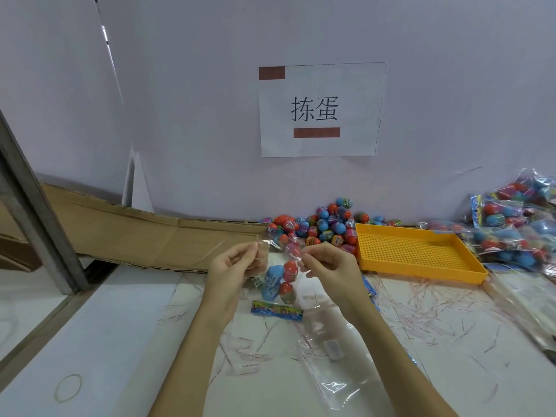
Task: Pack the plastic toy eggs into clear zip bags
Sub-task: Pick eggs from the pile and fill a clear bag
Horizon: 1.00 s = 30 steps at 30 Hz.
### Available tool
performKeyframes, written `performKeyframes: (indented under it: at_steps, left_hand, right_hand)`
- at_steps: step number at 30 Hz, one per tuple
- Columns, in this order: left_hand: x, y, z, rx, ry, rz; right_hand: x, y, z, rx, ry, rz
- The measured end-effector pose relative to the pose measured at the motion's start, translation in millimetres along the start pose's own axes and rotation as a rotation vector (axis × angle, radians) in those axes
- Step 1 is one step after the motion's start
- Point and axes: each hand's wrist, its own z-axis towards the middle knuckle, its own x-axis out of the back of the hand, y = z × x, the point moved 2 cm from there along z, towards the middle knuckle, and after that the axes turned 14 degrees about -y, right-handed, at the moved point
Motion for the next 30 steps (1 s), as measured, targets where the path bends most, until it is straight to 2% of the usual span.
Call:
performKeyframes:
  at_steps: [2,5,9,15,20,30]
  left_hand:
    - [1,3,-1,0.009,-0.071,-0.012]
    - [3,5,-3,0.019,-0.124,0.137]
    - [3,4,-3,0.012,-0.068,0.193]
    - [5,4,-3,0.043,-0.030,0.236]
    - [8,5,-1,0.015,-0.009,0.237]
    - [12,3,-1,0.037,-0.043,0.298]
  right_hand:
    - [-1,2,0,-0.024,-0.003,-0.004]
    - [-3,4,1,-0.064,0.017,0.020]
    - [-3,2,0,-0.073,-0.018,0.058]
    - [-4,6,0,-0.108,-0.023,-0.080]
    - [3,9,2,-0.125,0.020,0.029]
    - [3,8,1,-0.085,-0.020,-0.019]
